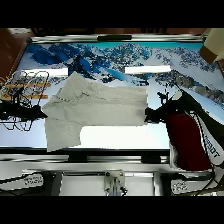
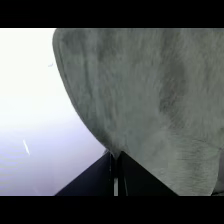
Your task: Fold the shirts.
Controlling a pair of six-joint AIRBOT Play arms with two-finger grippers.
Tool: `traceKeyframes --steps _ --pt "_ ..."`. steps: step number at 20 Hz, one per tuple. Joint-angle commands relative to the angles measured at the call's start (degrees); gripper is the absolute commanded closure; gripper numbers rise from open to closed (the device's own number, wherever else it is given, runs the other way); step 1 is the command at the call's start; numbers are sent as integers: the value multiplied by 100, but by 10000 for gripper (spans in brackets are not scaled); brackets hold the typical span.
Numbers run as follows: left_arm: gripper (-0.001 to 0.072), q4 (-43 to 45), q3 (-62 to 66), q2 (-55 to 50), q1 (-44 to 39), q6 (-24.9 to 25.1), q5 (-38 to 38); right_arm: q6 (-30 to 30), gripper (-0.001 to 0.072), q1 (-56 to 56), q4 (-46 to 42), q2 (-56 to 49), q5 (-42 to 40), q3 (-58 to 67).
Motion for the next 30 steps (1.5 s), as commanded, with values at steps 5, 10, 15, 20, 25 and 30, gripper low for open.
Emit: traceKeyframes --steps 5,10,15,20,25,30 --pt "672 -42 1047 997 4 -57 175 -752 639 -2 256 1016 391 789" --pt "670 -127 3064 2824 9 -352 1097 -1034 640 -2 -501 2898 -800 3084" --pt "670 -127 4266 4323 7 -1537 2695 -763 639 -2 -697 4411 -2286 4356" --pt "670 -55 4273 5158 11 -1550 2570 -313 639 -2 -1329 5158 -1338 4374" --pt "670 55 4253 4848 11 -1530 1840 9 639 -2 -2234 4883 -343 4371" --pt "670 52 3768 3679 4 -1067 76 125 639 -2 -3390 3488 1722 4059"
